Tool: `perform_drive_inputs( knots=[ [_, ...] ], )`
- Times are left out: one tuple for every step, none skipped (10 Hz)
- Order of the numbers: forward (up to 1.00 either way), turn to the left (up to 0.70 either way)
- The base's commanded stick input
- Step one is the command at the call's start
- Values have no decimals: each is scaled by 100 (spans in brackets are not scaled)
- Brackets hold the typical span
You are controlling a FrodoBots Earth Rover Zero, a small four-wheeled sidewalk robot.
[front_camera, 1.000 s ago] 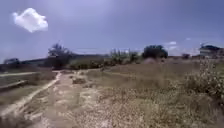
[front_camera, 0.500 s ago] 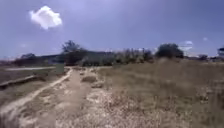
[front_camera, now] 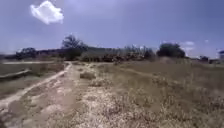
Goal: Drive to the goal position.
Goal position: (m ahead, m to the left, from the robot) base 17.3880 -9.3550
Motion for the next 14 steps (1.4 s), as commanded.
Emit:
perform_drive_inputs(
  knots=[
    [70,12],
    [70,0],
    [70,0],
    [70,0],
    [70,0],
    [70,0],
    [70,0],
    [70,0],
    [70,0],
    [70,0],
    [70,5],
    [70,25],
    [70,18],
    [70,8]
  ],
)
